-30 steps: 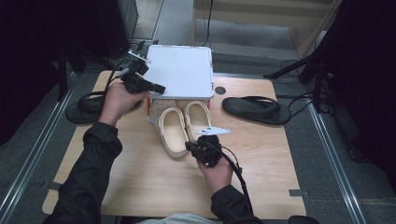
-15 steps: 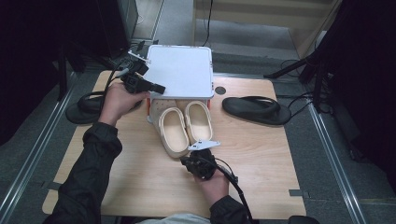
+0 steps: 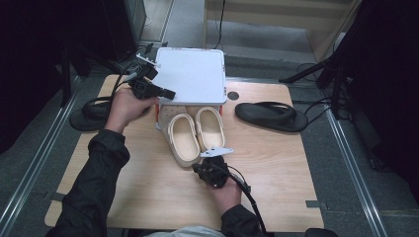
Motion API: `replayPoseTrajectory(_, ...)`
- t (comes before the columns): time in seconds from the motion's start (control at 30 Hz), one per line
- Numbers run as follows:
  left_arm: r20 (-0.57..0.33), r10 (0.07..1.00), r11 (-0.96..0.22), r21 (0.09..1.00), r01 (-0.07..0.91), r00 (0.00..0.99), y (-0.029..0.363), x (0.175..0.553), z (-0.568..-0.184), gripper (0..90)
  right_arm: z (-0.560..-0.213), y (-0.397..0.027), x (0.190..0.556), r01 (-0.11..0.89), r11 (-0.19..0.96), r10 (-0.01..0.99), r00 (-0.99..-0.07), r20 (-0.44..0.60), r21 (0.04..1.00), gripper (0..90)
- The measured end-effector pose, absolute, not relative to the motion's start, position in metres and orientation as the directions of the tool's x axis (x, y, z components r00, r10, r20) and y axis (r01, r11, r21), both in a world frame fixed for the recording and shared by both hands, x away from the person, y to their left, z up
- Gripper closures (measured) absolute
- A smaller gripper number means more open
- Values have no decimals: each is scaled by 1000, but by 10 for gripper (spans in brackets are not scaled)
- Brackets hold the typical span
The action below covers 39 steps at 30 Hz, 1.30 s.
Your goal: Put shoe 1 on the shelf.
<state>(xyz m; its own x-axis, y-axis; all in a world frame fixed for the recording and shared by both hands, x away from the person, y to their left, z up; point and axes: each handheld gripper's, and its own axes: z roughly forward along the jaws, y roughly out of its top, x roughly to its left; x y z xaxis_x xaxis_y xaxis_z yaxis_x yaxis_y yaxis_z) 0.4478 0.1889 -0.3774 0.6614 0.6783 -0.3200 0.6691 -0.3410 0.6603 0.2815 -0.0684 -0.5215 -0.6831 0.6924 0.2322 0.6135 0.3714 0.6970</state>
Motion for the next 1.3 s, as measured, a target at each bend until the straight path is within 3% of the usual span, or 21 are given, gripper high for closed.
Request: replayPoseTrajectory(1.3, -323, 678, -341, 658, 672, 660, 189, 448, -377, 900, -502, -20, 319, 632, 349, 716, -656, 238, 692, 900)
